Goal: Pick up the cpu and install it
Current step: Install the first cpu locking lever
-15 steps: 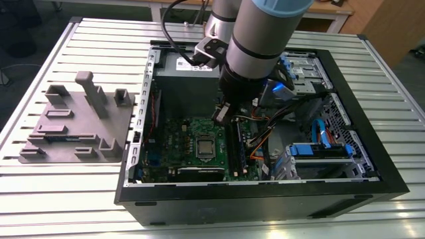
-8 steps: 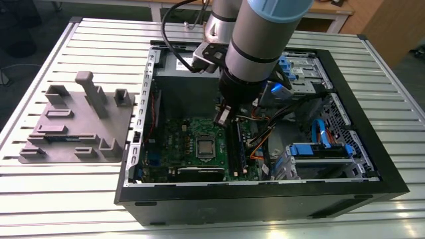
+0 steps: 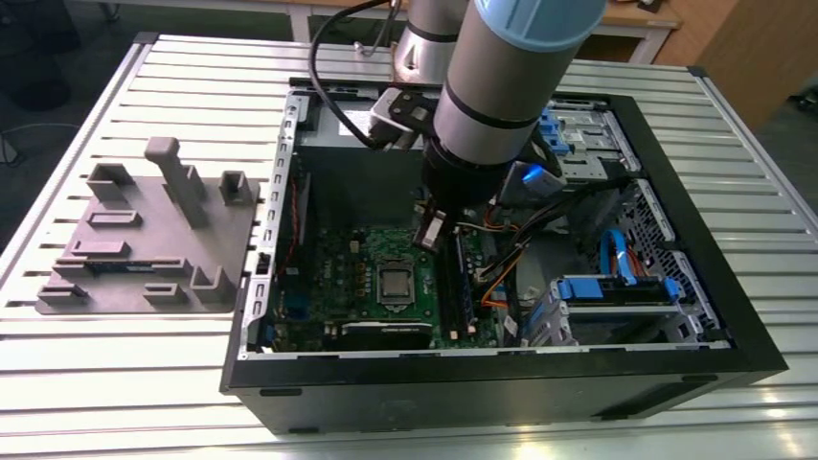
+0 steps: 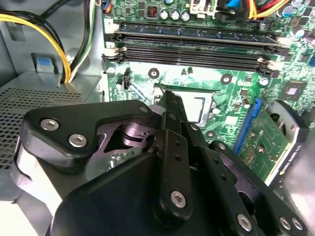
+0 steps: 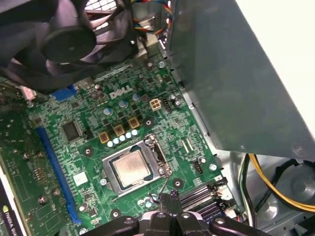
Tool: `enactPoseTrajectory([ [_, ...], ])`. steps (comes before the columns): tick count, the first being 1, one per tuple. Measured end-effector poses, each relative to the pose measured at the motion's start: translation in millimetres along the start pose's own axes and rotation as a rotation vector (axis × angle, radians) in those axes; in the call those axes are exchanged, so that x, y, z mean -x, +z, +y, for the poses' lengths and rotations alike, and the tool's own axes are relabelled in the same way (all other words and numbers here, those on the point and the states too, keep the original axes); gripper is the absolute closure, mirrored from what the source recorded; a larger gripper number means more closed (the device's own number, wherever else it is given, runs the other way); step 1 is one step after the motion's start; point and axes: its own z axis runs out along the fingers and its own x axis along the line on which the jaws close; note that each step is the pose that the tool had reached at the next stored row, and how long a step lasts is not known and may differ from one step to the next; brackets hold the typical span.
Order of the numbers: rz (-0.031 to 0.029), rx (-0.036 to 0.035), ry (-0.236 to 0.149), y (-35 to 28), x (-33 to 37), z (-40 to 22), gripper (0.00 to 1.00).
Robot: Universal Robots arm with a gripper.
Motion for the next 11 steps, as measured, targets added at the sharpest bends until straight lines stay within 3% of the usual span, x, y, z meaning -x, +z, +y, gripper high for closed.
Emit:
enactPoseTrajectory([
  [5, 0.0044, 0.0006, -0.041, 1.1, -2.2, 0.4, 0.90],
  [11, 0.0049, 0.0007, -0.045, 1.2, -2.3, 0.4, 0.90],
])
